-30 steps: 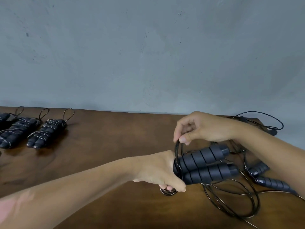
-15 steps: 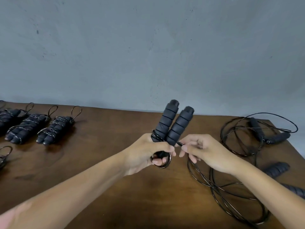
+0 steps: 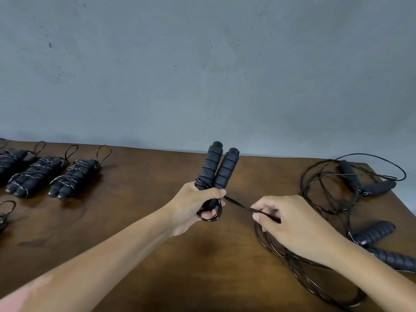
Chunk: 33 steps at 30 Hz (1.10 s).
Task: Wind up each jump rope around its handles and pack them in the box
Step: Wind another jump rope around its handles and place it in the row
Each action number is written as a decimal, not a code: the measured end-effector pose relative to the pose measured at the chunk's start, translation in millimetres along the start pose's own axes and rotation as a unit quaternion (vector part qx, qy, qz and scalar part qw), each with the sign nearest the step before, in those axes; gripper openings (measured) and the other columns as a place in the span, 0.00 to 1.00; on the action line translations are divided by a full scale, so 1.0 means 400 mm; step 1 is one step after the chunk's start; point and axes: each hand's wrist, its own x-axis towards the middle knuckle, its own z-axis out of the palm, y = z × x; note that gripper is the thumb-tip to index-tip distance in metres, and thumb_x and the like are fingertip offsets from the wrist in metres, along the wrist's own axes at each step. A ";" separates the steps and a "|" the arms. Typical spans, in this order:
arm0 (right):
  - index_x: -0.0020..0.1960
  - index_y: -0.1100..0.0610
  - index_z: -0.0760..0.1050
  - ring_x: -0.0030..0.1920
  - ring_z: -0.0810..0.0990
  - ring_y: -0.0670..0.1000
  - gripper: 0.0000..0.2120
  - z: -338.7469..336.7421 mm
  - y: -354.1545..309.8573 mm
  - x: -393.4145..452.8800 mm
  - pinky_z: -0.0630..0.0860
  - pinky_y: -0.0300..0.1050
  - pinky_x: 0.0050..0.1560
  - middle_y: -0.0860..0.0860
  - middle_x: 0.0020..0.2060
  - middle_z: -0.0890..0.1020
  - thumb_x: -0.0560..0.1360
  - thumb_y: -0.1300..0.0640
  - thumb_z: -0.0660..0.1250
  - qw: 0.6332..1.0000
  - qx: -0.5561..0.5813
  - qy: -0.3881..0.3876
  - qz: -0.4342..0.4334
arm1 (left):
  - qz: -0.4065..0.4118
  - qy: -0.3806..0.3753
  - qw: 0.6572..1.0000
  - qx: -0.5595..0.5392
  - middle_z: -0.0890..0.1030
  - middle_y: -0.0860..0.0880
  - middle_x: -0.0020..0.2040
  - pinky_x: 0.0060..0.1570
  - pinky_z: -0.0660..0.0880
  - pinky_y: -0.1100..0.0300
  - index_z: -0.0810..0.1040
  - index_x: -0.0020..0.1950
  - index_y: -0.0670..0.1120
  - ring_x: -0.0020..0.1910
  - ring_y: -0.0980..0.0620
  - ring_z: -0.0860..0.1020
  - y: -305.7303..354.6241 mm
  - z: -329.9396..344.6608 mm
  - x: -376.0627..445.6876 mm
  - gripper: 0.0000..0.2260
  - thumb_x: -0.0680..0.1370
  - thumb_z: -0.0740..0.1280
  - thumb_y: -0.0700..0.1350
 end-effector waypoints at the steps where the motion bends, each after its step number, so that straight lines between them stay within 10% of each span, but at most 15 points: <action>1: 0.50 0.42 0.81 0.37 0.81 0.41 0.05 -0.009 -0.007 -0.005 0.77 0.40 0.41 0.37 0.36 0.83 0.81 0.49 0.66 1.000 -0.028 0.005 0.000 | 0.005 0.007 1.000 0.026 0.80 0.44 0.37 0.32 0.68 0.61 0.78 0.54 0.39 0.27 0.51 0.68 -0.003 -0.004 0.003 0.08 0.80 0.72 0.41; 9: 0.68 0.43 0.72 0.54 0.75 0.42 0.16 -0.056 -0.063 -0.016 0.75 0.40 0.52 0.38 0.53 0.77 0.85 0.57 0.57 0.972 -0.207 0.003 -0.110 | 0.051 -0.007 0.957 0.284 0.77 0.46 0.31 0.36 0.71 0.58 0.74 0.47 0.45 0.28 0.47 0.70 -0.027 0.001 0.009 0.12 0.75 0.76 0.49; 13: 0.49 0.48 0.81 0.39 0.75 0.46 0.07 -0.054 -0.068 -0.002 0.68 0.40 0.32 0.43 0.36 0.79 0.74 0.59 0.75 0.934 -0.298 0.074 -0.184 | 0.035 -0.032 0.917 0.397 0.76 0.51 0.29 0.35 0.72 0.61 0.75 0.45 0.43 0.27 0.52 0.71 -0.030 0.026 0.004 0.15 0.74 0.77 0.52; 17: 0.39 0.46 0.78 0.34 0.69 0.46 0.11 -0.078 -0.074 0.028 0.56 0.38 0.37 0.41 0.30 0.75 0.68 0.51 0.81 0.906 -0.330 0.120 -0.234 | 0.038 -0.045 0.869 0.491 0.76 0.54 0.34 0.34 0.70 0.64 0.75 0.46 0.47 0.32 0.55 0.73 -0.026 0.048 -0.016 0.18 0.72 0.78 0.58; 23: 0.45 0.45 0.77 0.45 0.73 0.45 0.10 -0.114 -0.087 0.076 0.69 0.41 0.43 0.41 0.40 0.78 0.73 0.40 0.72 0.963 -0.194 0.086 -0.165 | 0.077 -0.083 0.850 0.514 0.78 0.53 0.35 0.38 0.74 0.60 0.76 0.46 0.51 0.32 0.55 0.76 -0.011 0.058 -0.040 0.18 0.72 0.78 0.61; 33: 0.45 0.51 0.86 0.41 0.82 0.40 0.01 -0.099 -0.013 0.151 0.75 0.30 0.41 0.43 0.40 0.86 0.74 0.56 0.76 0.983 0.144 -0.076 -0.083 | 0.150 -0.133 0.877 0.437 0.78 0.56 0.32 0.37 0.74 0.61 0.76 0.44 0.49 0.31 0.57 0.76 0.010 0.046 -0.077 0.15 0.73 0.80 0.54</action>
